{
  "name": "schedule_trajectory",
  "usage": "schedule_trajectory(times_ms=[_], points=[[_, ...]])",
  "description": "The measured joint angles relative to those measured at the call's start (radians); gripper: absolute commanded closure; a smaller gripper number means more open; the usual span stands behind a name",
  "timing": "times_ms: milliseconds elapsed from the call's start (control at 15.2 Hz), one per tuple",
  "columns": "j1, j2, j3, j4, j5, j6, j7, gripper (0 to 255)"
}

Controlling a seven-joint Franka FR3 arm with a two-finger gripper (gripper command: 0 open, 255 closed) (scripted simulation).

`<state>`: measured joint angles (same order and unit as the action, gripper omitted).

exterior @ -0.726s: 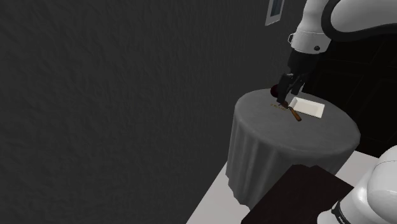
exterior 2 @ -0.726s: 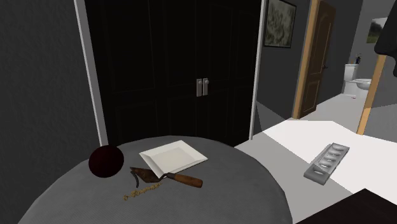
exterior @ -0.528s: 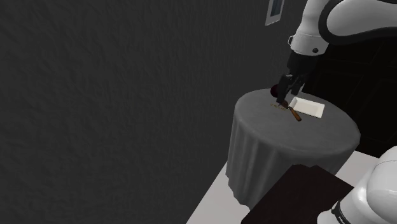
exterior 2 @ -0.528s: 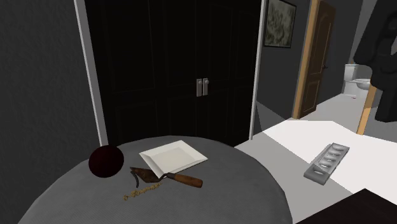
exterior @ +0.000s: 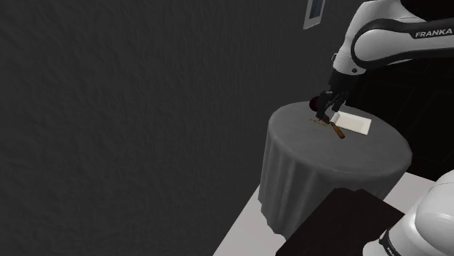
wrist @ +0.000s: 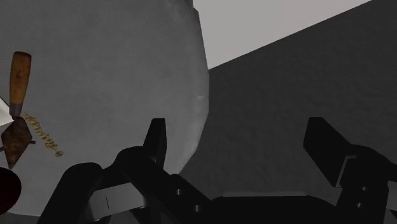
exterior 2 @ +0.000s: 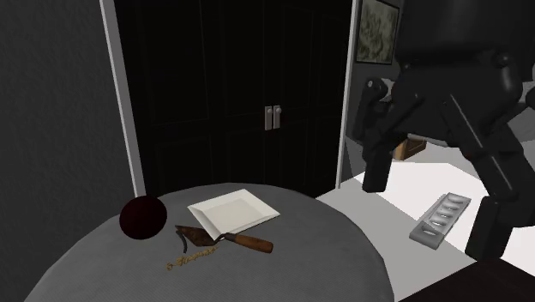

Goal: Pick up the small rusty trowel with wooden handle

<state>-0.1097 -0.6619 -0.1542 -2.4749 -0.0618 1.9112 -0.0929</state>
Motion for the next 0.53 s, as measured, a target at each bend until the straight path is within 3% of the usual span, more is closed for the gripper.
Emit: schedule_trajectory(times_ms=[528], points=[[-0.057, 0.167, -0.139, -0.01, -0.021, 0.221, -0.09, 0]])
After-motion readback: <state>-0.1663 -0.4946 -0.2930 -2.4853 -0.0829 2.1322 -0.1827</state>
